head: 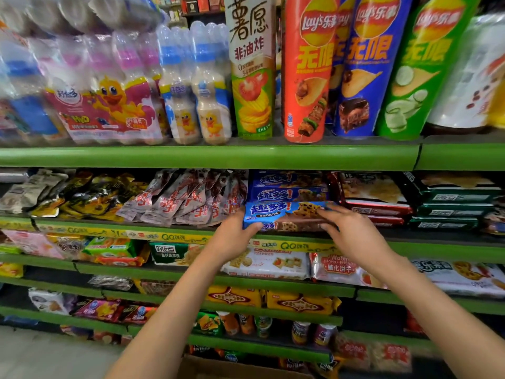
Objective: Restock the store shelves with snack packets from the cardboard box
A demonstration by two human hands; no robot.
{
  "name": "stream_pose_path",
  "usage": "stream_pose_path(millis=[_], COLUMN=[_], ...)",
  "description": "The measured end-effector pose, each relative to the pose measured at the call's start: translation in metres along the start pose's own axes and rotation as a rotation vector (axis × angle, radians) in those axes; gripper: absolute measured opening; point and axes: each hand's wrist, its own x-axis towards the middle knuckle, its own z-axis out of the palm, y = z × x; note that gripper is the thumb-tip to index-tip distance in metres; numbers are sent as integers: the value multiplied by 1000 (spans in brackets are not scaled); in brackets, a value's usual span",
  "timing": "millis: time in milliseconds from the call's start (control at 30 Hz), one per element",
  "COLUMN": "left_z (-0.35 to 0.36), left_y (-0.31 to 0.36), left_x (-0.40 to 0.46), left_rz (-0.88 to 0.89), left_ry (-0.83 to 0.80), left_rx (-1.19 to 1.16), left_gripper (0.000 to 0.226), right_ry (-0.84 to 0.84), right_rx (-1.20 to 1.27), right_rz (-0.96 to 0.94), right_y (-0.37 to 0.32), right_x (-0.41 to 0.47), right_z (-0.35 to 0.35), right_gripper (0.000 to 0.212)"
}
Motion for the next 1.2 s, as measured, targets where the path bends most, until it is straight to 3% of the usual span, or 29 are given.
stream_pose_path(millis=[100,367,500,633,700,833,1000,1200], left_z=[0,-2,3,12,16,27,31,38], left_y=[4,9,9,-4,-14,-27,-13,-11], left_x=[11,22,14,9,8,7,9,4], left_rz=[7,-17,17,267,380,330,350,320], left_ry=[-35,-5,95,236,175,-13,10,0], left_rx=[179,502,596,659,721,712,671,669], left_gripper=[34,38,38,47,52,65,66,67], right_ry=[-27,-7,2,-41,-45,55,109,52], right_rx=[-85,-100,-75,-120,-147,-204,-255,-219], right_rz=[-2,3,-2,-10,-2,-12,-54,-65], right_y=[1,5,7,10,10,2,0,4], right_x=[0,3,-4,-19,-24,-30,-27,-24], right_z=[7,16,21,28,29,34,43,46], right_gripper=[38,36,40,53,59,60,65,68])
